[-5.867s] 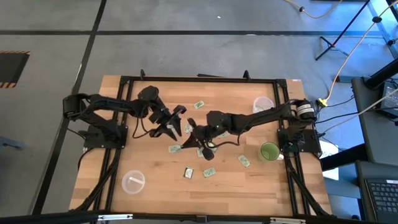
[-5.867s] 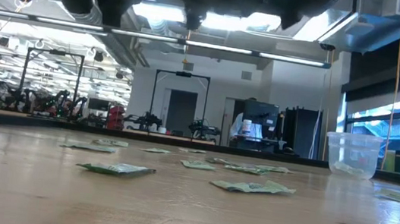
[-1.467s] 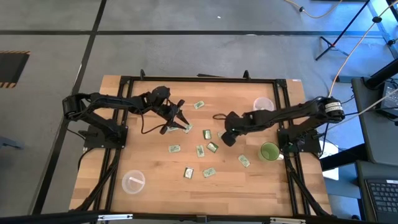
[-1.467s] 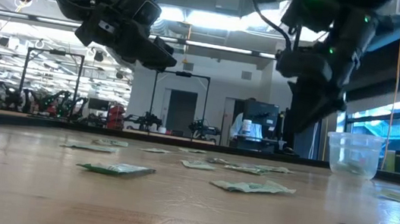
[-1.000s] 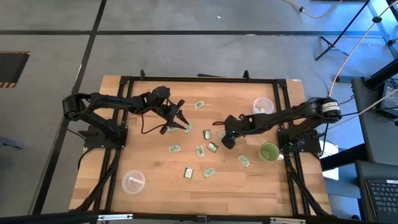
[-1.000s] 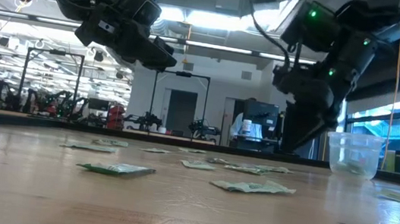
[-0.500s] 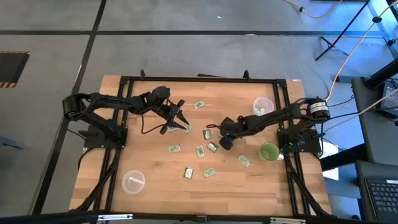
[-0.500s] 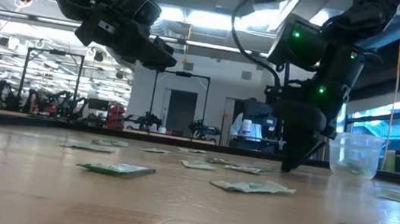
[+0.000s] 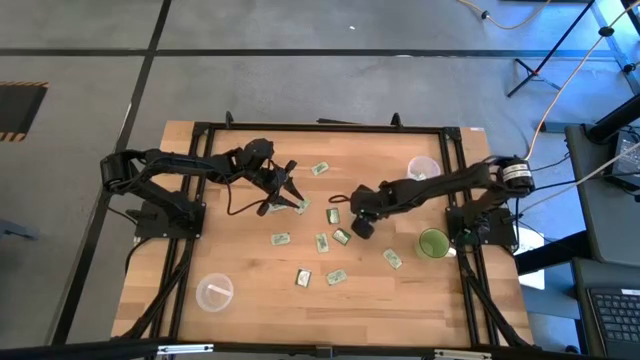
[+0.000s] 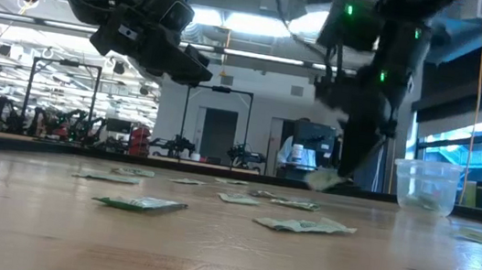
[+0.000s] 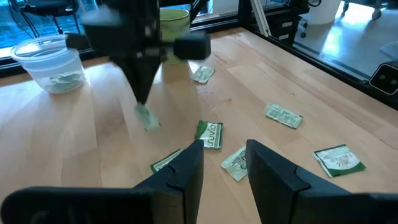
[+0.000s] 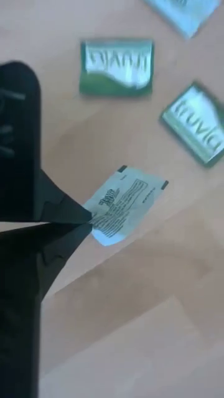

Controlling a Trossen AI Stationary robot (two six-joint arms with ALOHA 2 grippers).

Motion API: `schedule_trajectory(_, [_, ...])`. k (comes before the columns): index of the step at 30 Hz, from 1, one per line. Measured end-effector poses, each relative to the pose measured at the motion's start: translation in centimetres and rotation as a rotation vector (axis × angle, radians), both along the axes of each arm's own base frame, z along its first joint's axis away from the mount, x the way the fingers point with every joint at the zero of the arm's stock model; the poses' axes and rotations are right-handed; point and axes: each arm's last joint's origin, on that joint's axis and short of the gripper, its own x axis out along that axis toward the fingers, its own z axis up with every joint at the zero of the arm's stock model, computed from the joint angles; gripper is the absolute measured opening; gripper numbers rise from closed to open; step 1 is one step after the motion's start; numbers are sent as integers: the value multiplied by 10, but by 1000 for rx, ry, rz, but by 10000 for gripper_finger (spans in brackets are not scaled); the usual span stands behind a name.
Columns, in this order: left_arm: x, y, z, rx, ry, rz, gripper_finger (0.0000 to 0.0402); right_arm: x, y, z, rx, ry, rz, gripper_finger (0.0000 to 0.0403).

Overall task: Pick and place items into bin
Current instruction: Put the white stevia packet into the top white bin

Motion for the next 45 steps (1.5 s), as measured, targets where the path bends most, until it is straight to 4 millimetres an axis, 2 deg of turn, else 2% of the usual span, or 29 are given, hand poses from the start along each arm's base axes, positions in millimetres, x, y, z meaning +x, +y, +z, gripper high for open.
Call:
schedule_trajectory(5, [0, 0, 0, 0, 1, 0, 115, -4, 0, 39, -17, 12, -6, 2])
schedule_trajectory(9, [0, 0, 0, 0, 0, 0, 112, -18, -4, 73, -53, 24, -33, 2])
schedule_trajectory(15, [0, 0, 0, 0, 1, 0, 114, -58, -17, 116, -63, 34, -194, 2])
schedule_trajectory(19, [0, 0, 0, -1, 2, 0, 115, -92, -30, 133, -102, 54, -383, 2])
schedule_trajectory(22, [0, 0, 0, -1, 2, 0, 115, -108, -39, 140, -99, 56, -457, 2])
schedule_trajectory(27, [0, 0, 0, -1, 2, 0, 114, -122, -52, 130, -102, 92, -512, 2])
schedule_trajectory(37, [0, 0, 0, -2, 4, 0, 115, -137, -78, 74, -92, 183, -649, 2])
schedule_trajectory(45, [0, 0, 0, -2, 4, 0, 115, -147, -84, 46, -84, 235, -685, 2])
